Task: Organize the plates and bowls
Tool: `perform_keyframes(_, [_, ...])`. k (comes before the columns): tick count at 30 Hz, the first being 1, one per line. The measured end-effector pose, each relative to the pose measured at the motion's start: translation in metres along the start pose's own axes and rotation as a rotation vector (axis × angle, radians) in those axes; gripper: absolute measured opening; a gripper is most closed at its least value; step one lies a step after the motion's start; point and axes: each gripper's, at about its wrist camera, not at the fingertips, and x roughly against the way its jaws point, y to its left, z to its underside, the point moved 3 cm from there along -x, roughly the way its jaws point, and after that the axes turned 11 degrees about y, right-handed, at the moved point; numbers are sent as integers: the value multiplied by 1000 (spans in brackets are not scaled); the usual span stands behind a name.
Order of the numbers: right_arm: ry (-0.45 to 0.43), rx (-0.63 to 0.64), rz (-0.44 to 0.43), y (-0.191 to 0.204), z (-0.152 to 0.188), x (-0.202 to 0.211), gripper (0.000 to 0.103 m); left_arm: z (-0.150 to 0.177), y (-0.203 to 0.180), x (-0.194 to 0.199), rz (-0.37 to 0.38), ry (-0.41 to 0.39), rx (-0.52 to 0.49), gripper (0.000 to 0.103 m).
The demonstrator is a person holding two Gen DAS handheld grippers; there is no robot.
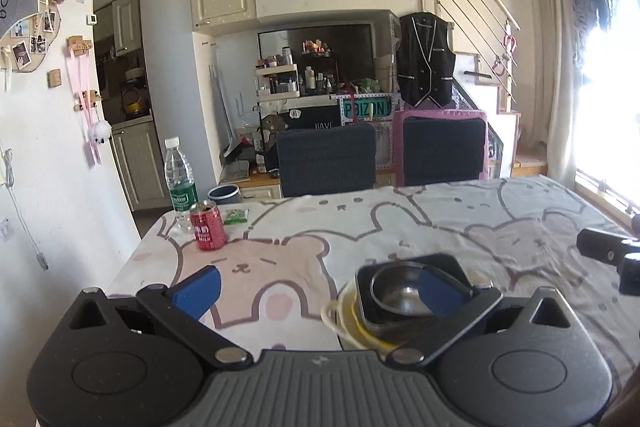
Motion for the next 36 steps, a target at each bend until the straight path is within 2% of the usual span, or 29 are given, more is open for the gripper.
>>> perform_keyframes(3, [16,10,15,3,13,5,103,12,-1,2,-12,26,-10,103])
perform_keyframes(10, [39,54,51,12,39,14,103,42,3,2,16,114,25,103])
perform_keyframes(14, [53,74,51,16,48,20,103,52,5,3,-2,121,23,103])
perform_keyframes(24, [52,63,53,11,54,24,103,68,-1,8,34,142,28,103])
perform_keyframes(36, [63,78,66,12,60,23,103,68,1,8,24,144,51,103])
